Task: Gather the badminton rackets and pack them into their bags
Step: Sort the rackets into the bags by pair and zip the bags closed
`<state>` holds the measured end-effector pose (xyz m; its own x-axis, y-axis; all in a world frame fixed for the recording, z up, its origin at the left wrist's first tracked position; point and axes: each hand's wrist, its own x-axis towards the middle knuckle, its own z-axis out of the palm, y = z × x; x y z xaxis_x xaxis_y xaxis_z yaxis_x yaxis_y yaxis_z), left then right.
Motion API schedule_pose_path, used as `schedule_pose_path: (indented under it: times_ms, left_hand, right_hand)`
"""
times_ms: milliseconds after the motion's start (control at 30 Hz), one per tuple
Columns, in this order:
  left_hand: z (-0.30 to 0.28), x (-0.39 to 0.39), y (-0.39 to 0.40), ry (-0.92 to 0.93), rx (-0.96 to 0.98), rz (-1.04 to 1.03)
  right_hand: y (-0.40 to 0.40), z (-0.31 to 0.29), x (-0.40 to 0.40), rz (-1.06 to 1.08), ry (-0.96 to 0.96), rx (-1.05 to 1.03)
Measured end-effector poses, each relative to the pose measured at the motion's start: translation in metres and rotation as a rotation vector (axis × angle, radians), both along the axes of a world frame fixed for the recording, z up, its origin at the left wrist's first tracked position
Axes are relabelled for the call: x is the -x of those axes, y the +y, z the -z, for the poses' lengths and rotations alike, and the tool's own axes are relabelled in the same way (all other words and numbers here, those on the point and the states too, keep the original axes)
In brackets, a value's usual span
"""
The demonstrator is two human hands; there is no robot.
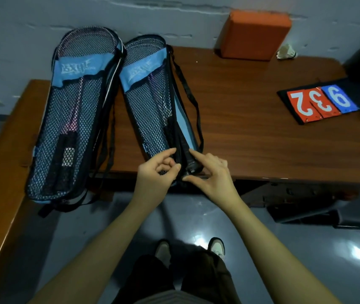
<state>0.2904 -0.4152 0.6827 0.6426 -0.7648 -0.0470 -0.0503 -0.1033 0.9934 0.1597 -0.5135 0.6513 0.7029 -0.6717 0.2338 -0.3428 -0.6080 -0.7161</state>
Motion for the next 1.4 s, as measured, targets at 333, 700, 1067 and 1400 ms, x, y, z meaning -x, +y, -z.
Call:
schedule_pose_path:
  times_ms: [333,700,1067,1400]
  left_hand:
    - [0.0,-0.006,-0.002,0.141,-0.01,0.022]
    - [0.015,-0.002,0.002,0.094,-0.003,0.045]
    - [0.018,0.009,0.0,0.15,-0.057,0.048]
    - [0.022,0.01,0.0,0.157,-0.159,-0.003]
  right_hand:
    - [0.002,-0.009,0.004,-0.083,0.027,-0.082]
    - [0.01,0.012,0.012,-0.081,0.134,0.008]
    - [0.015,-0.001,0.0,0.28,-0.198,-0.567]
    - [0.0,0.002,-0.013,0.2,-0.176,-0.805]
